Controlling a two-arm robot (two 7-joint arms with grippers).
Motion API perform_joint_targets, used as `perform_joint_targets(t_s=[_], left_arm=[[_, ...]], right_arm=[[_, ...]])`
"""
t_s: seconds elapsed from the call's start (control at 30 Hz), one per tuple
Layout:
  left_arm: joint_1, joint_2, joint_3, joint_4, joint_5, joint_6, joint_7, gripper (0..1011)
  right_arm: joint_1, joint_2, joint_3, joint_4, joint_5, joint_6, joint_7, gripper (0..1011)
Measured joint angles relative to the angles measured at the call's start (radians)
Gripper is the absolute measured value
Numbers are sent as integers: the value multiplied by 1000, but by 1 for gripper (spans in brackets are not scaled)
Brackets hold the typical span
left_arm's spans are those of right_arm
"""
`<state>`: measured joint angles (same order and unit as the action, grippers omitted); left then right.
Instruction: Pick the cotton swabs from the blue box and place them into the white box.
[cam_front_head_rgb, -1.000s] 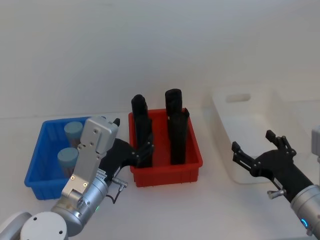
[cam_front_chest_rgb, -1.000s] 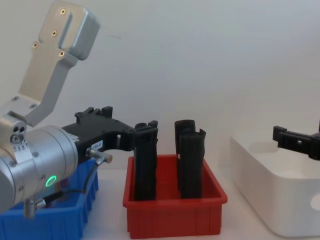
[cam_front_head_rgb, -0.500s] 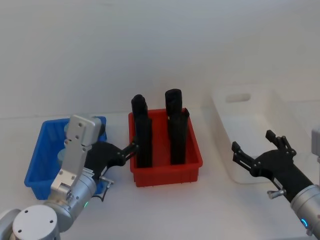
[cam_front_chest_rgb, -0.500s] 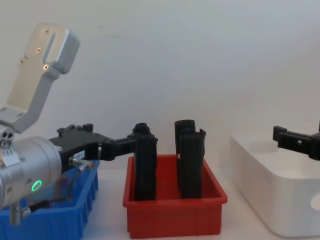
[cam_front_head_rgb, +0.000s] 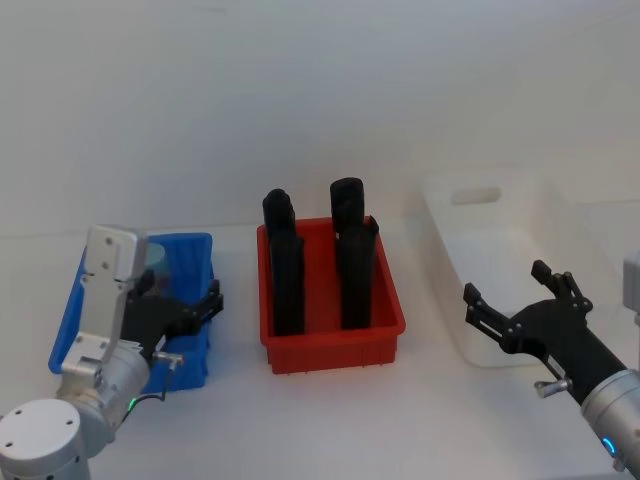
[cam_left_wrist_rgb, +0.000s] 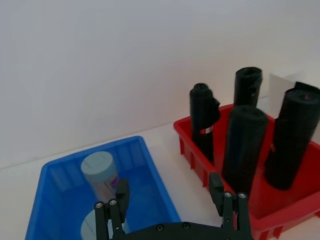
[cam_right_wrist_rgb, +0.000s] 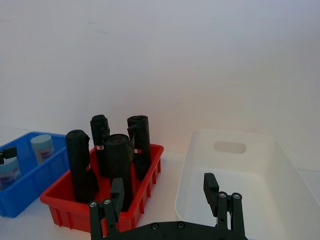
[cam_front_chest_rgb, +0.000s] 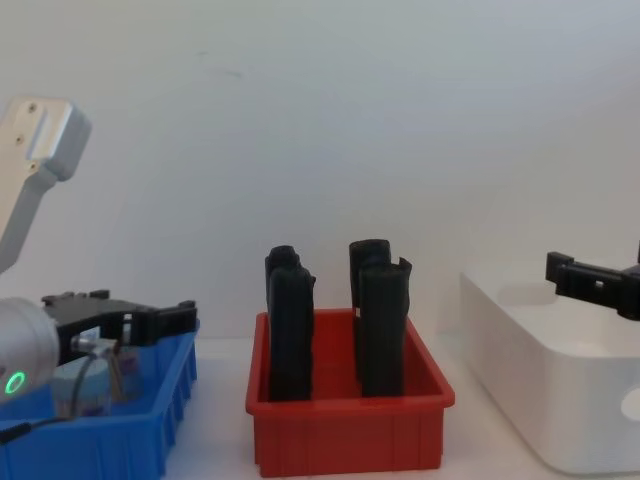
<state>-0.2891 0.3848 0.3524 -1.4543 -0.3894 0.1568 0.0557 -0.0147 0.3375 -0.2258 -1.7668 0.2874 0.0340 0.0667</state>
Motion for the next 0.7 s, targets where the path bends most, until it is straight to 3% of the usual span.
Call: perform_joint_targets(t_s=[0.27,0.7], left_arm=[[-12,7,-26,46,-31,40,20,1004],[-51,2,-47,127,-37,81,3,1004]], right_arm=[[0,0,0,0,0,0,0,1001],[0,0,0,0,0,0,0,1001]])
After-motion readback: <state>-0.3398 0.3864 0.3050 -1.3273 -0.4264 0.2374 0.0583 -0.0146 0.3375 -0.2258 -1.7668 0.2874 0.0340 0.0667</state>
